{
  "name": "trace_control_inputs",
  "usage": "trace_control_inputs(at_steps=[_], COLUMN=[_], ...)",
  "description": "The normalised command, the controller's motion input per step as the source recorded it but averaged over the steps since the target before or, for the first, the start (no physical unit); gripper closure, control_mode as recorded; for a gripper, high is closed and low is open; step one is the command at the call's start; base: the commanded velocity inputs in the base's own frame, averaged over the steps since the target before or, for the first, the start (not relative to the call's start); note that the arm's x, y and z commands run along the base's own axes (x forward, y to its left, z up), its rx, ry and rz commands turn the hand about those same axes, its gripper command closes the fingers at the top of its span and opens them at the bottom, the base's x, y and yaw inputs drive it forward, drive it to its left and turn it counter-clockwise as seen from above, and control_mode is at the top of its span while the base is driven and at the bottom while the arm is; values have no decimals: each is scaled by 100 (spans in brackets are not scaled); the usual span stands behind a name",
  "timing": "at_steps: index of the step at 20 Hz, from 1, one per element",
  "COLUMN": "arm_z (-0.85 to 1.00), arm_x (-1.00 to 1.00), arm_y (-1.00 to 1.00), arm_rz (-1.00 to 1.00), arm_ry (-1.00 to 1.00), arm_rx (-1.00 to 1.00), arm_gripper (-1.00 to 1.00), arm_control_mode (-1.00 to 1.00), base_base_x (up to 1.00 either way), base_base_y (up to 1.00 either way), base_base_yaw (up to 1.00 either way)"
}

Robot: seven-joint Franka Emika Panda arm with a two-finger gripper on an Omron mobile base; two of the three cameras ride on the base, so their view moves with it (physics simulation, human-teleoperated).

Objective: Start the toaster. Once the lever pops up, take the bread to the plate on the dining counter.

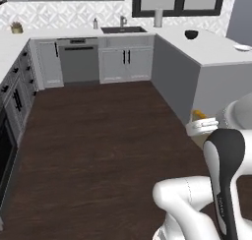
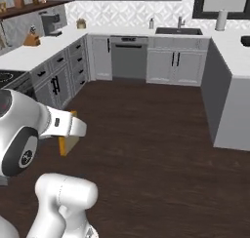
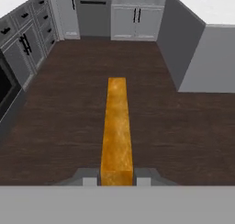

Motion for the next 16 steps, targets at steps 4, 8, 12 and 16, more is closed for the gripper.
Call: trace_control_inputs(at_steps=[4,8,12,16], arm_z=[0,0,0,0], arm_x=[0,0,0,0], arm_y=[0,0,0,0], arm_rz=[0,0,0,0], arm_ry=[0,0,0,0], arm_rx=[0,0,0,0], arm_gripper=[100,100,100,100], arm_control_mode=[100,100,100,100], base_base_x=[100,100,100,100], base_base_y=[-25,-14,-18,-67], base_base_yaw=[0,0,0,1])
